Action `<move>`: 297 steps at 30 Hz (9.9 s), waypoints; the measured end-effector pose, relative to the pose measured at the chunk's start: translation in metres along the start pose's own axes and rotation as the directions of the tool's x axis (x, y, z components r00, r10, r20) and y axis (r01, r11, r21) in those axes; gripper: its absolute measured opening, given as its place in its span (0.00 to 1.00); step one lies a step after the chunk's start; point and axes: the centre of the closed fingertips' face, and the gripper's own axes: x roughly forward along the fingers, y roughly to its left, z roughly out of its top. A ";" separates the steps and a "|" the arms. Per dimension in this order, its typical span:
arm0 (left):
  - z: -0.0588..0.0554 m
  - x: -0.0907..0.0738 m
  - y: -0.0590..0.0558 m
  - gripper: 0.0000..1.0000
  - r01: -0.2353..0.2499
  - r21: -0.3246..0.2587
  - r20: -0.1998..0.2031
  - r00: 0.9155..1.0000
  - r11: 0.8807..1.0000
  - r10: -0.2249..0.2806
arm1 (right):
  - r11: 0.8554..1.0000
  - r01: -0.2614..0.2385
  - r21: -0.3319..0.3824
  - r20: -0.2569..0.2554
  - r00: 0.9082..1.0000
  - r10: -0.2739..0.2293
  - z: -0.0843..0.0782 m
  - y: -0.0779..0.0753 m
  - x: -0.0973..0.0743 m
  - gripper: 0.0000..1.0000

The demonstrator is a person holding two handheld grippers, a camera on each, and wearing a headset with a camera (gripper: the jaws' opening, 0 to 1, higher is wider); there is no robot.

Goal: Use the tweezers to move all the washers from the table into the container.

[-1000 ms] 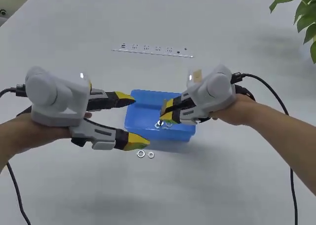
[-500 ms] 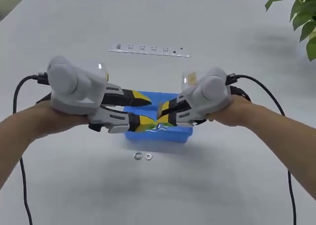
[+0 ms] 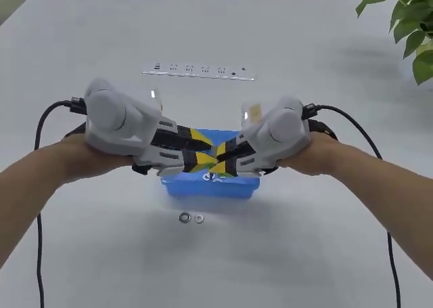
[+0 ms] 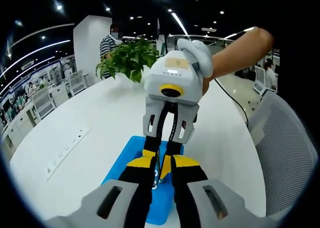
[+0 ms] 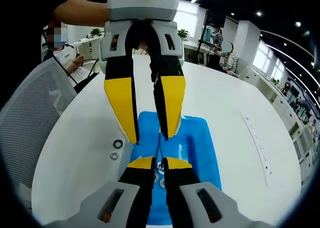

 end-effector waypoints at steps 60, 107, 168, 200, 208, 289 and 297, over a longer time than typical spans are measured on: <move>0.035 -0.030 -0.003 0.05 0.012 0.063 -0.058 0.998 0.998 -0.008 | 0.978 0.134 0.160 -0.002 0.991 -0.136 0.002 0.009 -0.053 0.40; 0.006 -0.028 -0.063 0.05 0.120 0.079 -0.139 0.984 0.990 -0.108 | 0.910 0.217 0.354 0.025 0.970 -0.242 -0.014 0.067 -0.082 0.82; -0.019 -0.019 -0.068 0.05 0.196 0.086 -0.186 0.966 0.977 -0.178 | 0.994 -0.023 0.103 0.030 0.999 0.020 0.011 0.080 -0.014 0.27; -0.019 -0.022 -0.068 0.05 0.192 0.079 -0.198 0.965 0.978 -0.173 | 0.995 -0.059 0.081 0.043 0.998 0.056 0.015 0.081 0.012 0.08; -0.020 -0.022 -0.066 0.05 0.186 0.075 -0.201 0.965 0.980 -0.168 | 0.992 -0.059 0.108 0.037 0.998 0.056 0.015 0.081 0.013 0.08; -0.014 -0.039 -0.058 0.67 0.039 -0.084 -0.033 0.999 0.996 -0.042 | 0.996 -0.050 0.071 0.014 0.999 0.049 0.040 0.080 0.000 0.07; -0.017 -0.046 -0.059 0.81 0.000 -0.141 0.001 1.000 0.990 0.000 | 0.998 -0.047 0.052 0.023 0.999 0.045 0.049 0.078 -0.014 0.07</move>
